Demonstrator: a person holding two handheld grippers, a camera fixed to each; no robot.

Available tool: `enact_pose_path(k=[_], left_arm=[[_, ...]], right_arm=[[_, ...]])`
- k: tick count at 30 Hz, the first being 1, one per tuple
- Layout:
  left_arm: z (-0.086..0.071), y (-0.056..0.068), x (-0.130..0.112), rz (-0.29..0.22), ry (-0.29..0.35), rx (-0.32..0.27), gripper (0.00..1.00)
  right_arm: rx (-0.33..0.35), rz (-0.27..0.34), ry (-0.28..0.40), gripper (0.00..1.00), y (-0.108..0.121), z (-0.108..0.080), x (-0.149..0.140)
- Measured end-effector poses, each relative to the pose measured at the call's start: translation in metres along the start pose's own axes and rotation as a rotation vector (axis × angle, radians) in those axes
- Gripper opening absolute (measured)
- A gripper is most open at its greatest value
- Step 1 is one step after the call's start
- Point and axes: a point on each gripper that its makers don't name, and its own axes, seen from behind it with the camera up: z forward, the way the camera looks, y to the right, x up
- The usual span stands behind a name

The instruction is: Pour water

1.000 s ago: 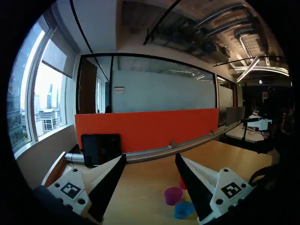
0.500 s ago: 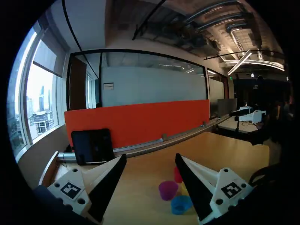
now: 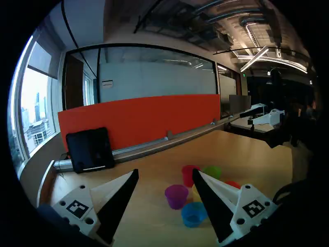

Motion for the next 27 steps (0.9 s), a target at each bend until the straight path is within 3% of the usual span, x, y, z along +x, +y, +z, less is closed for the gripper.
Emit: enact_pose_path(k=[14, 27], left_arm=[[0.016, 0.020, -0.056, 0.009, -0.099, -0.056, 0.97], [0.024, 0.040, -0.093, 0.016, -0.174, -0.116, 0.97]], right_arm=[[0.022, 0.015, -0.069, 0.99, 0.003, 0.011, -0.035], [0.032, 0.011, -0.110, 0.99, 0.004, 0.019, -0.059]])
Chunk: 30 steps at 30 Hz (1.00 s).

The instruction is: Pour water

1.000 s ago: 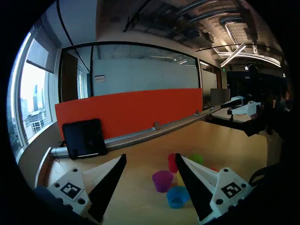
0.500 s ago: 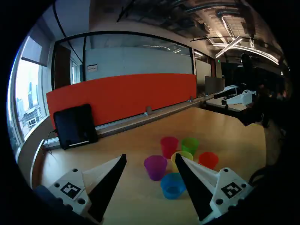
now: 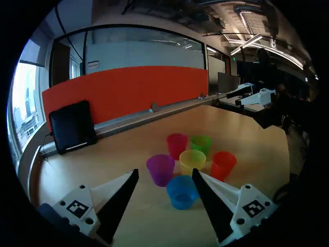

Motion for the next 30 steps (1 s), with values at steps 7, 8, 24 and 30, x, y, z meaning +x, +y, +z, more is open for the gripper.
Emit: enact_pose_path(k=[7, 8, 24, 30], left_arm=[[0.007, 0.012, -0.020, 0.012, -0.052, -0.028, 0.97], [0.007, 0.013, -0.023, 0.013, -0.058, -0.032, 0.97], [0.017, 0.035, -0.065, 0.043, -0.167, -0.091, 0.97], [0.022, 0.039, -0.077, 0.048, -0.202, -0.108, 0.97]], right_arm=[[0.008, 0.003, -0.015, 0.99, 0.000, 0.002, -0.007], [0.010, 0.004, -0.018, 0.99, -0.001, 0.003, -0.008], [0.021, -0.009, -0.049, 0.99, -0.005, 0.011, -0.020], [0.028, -0.014, -0.059, 0.99, -0.007, 0.014, -0.024]])
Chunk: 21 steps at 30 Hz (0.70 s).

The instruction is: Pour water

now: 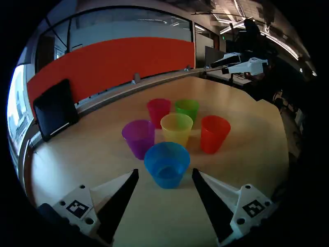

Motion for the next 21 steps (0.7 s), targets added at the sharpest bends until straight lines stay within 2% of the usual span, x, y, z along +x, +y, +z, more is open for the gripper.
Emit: enact_pose_path(k=[6, 21], left_arm=[[0.010, 0.001, -0.007, -0.006, -0.031, -0.015, 0.97], [0.036, 0.002, -0.004, -0.005, -0.046, -0.040, 0.97]], right_arm=[[0.003, -0.007, -0.012, 0.99, 0.000, 0.004, -0.004], [0.011, -0.019, -0.018, 0.99, -0.003, 0.011, -0.004]])
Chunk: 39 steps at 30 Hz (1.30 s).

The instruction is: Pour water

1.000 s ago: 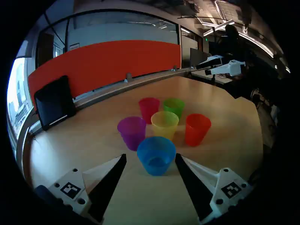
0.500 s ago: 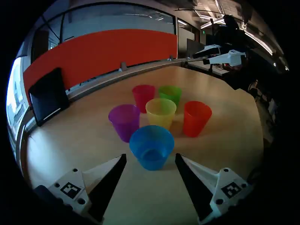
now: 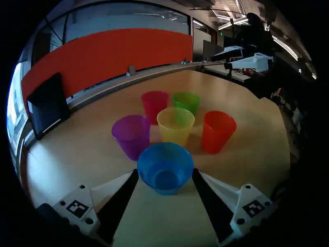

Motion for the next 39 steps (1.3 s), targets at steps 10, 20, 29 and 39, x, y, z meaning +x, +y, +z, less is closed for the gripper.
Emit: enact_pose_path(k=[10, 20, 29, 39], left_arm=[[0.010, -0.003, 0.000, -0.002, -0.005, 0.003, 0.97], [0.013, -0.005, 0.001, -0.007, 0.002, 0.013, 0.93], [0.010, -0.002, 0.005, -0.035, 0.014, -0.009, 0.87], [-0.003, -0.001, 0.021, -0.029, 0.063, -0.005, 0.87]], right_arm=[[0.000, -0.008, -0.002, 0.99, 0.000, 0.001, 0.000], [-0.003, -0.010, -0.003, 0.99, 0.001, 0.000, 0.000], [-0.004, -0.011, -0.004, 0.99, 0.001, 0.000, -0.001], [-0.005, -0.010, -0.004, 0.99, 0.002, 0.001, -0.002]])
